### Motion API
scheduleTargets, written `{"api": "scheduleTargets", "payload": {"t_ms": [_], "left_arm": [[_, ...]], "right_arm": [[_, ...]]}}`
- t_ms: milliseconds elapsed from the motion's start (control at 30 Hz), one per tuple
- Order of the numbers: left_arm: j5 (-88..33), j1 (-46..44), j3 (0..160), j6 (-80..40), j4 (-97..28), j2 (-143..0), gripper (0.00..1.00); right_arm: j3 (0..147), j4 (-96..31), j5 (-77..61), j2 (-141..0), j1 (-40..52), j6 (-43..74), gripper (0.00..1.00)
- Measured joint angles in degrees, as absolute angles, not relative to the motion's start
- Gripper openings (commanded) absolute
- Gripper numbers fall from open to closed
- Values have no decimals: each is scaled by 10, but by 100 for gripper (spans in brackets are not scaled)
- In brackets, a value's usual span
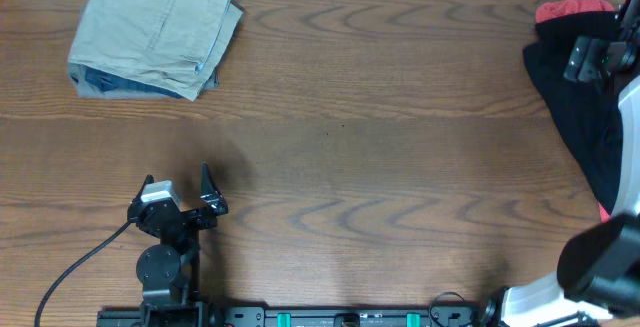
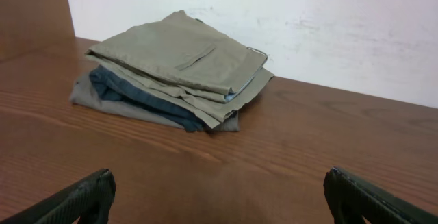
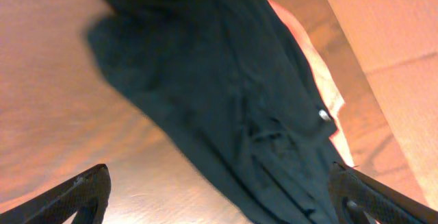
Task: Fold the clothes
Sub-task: 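Reach the right gripper to the black polo on the right and grasp it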
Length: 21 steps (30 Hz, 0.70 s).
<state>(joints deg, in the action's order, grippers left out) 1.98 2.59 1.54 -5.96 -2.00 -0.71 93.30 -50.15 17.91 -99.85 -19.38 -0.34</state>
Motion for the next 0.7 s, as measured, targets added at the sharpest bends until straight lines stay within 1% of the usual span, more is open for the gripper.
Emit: {"api": "scheduleTargets", "payload": {"t_ms": [200,433,500,567,700], "left_arm": [[20,26,15,-60,-20,-7,98],[20,26,15,-60,-20,-7,98],[20,26,15,-60,-20,-7,98],[20,26,15,-60,-20,-7,98],[20,26,15,-60,-20,-7,98]], "right_arm": [[936,-505,189,-1061,-276,-7,99],[936,-505,137,-1099,-385,-7,99],[936,-505,120,-1102,-409,-7,98],[936,-505,91,-1103,-431,-8,93],[937,-499,11,-1117,-472,-12,92]]}}
